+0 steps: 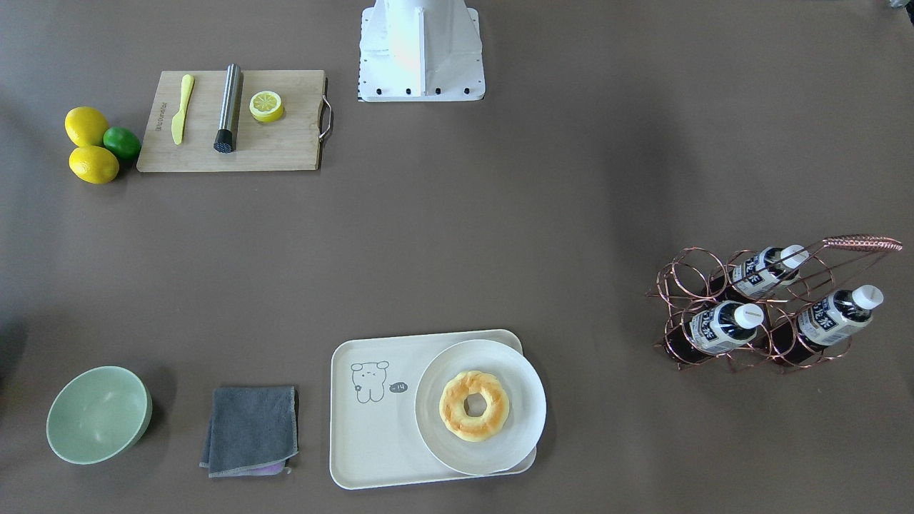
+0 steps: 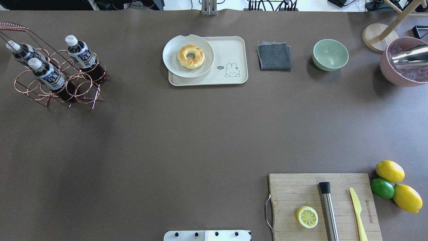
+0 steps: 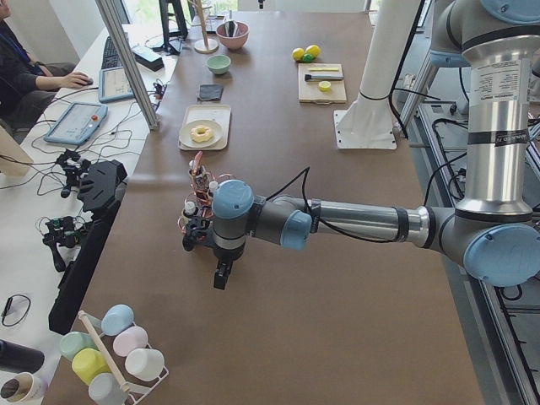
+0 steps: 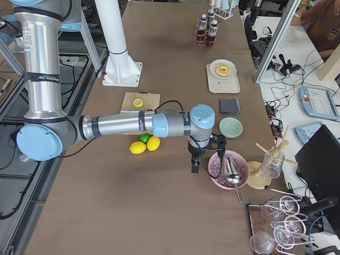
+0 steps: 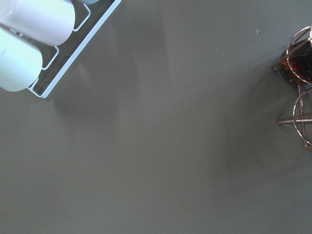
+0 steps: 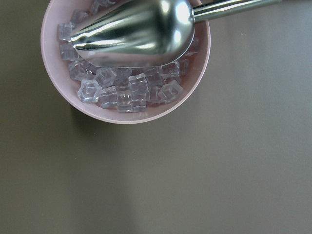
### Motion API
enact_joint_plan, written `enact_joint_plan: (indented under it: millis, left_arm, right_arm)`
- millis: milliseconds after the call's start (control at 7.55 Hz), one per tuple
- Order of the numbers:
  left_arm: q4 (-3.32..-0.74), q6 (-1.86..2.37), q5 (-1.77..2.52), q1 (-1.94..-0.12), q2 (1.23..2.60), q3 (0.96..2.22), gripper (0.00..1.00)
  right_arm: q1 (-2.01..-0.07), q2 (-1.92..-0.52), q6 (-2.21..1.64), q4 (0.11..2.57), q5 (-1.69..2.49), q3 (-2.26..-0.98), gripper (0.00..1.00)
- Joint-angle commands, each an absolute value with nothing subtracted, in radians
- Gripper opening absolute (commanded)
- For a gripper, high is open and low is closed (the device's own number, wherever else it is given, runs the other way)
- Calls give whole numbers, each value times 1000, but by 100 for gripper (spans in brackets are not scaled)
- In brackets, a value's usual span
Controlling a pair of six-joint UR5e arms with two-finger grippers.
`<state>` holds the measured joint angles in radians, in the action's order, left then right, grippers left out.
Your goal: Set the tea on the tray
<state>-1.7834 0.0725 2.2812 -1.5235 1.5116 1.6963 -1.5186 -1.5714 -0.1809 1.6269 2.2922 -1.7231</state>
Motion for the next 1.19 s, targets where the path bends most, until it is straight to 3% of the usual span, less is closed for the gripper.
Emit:
enact_joint_plan:
  millis: [0,530,1060]
  left_arm:
    - [-1839,103,2284,-1412,1518,1709,98]
    - [-1858,363,2313,-1316,1344,2073,98]
    - [-1928,624,2283,-1269,1362,2180,98]
  right_arm:
    - [-1519,-1566,-181,1626,2287,-1727,100]
    - [-1519,-1563,-181,1626,2286,-1724,100]
    - [-1519,-1574,-178,1626,2292,-1724,100]
